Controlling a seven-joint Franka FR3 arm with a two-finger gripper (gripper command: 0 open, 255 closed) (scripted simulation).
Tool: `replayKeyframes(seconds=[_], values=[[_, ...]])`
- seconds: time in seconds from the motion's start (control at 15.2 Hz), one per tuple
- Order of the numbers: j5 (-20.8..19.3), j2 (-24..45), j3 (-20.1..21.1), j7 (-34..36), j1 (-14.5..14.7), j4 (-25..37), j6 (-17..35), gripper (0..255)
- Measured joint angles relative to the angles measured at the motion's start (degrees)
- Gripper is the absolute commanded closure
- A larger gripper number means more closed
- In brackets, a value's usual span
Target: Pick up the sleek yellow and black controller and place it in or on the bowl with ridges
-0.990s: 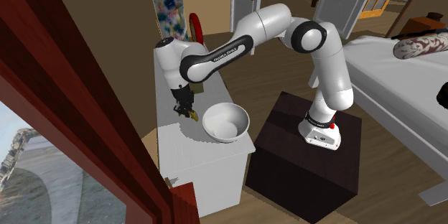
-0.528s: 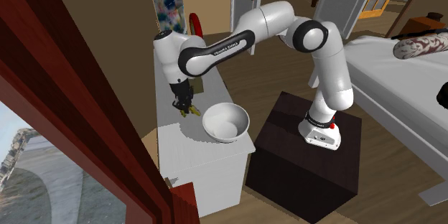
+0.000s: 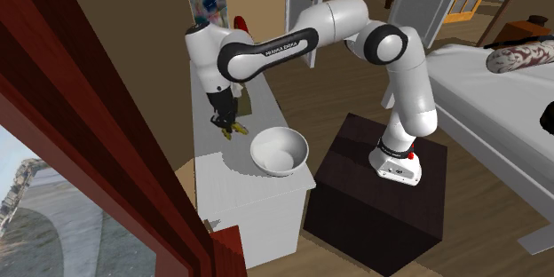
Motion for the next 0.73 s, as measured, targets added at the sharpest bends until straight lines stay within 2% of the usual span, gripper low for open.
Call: replayKeyframes(seconds=[0.73], values=[[-0.3,1.0,0.1,0.2,1.6,10.3,-9.2,255]])
